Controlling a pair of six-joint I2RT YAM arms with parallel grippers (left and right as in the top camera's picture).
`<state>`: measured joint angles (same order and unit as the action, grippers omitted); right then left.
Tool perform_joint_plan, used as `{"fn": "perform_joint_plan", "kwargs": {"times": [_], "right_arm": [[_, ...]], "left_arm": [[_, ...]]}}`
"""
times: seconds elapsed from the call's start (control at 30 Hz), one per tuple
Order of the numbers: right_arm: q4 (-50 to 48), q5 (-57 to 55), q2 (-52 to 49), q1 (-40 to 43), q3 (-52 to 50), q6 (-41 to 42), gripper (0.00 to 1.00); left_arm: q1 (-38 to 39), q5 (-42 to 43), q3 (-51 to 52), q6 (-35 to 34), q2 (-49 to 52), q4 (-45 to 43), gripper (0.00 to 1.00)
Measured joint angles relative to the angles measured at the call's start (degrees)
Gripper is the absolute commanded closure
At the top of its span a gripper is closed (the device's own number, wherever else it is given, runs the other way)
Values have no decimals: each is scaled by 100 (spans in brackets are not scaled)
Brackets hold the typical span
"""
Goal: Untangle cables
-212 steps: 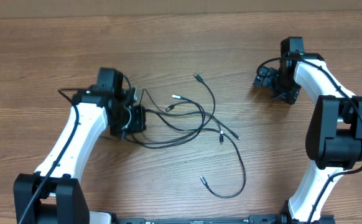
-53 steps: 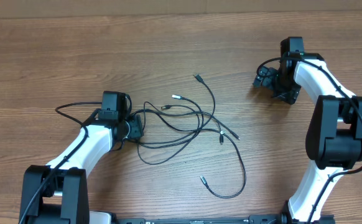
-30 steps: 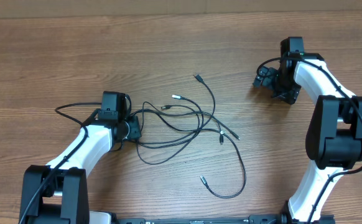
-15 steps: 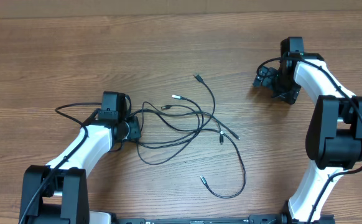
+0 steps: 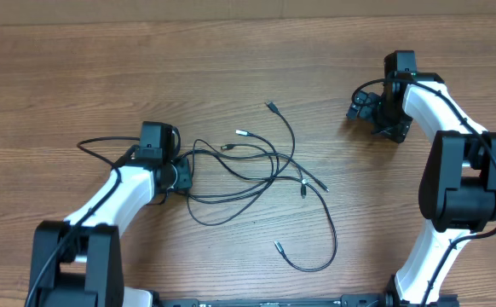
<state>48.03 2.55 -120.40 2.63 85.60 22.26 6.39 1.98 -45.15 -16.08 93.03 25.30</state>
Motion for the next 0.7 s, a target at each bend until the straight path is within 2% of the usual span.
{"fn": "perform_joint_plan", "kwargs": {"times": [0.1,0.2,0.37,0.7], "right_arm": [[-2,0,0,0,0,0,0],[-2,0,0,0,0,2,0],[0,0,0,0,0,-2,0],[0,2,0,0,0,2,0]], "left_arm": [[0,-11,-260,63,243,20,57],[0,-13,-619,175,533,205,67],[0,-11,-1117,282,901,540,75],[0,-7,-1224,651,933,1123,78]]}}
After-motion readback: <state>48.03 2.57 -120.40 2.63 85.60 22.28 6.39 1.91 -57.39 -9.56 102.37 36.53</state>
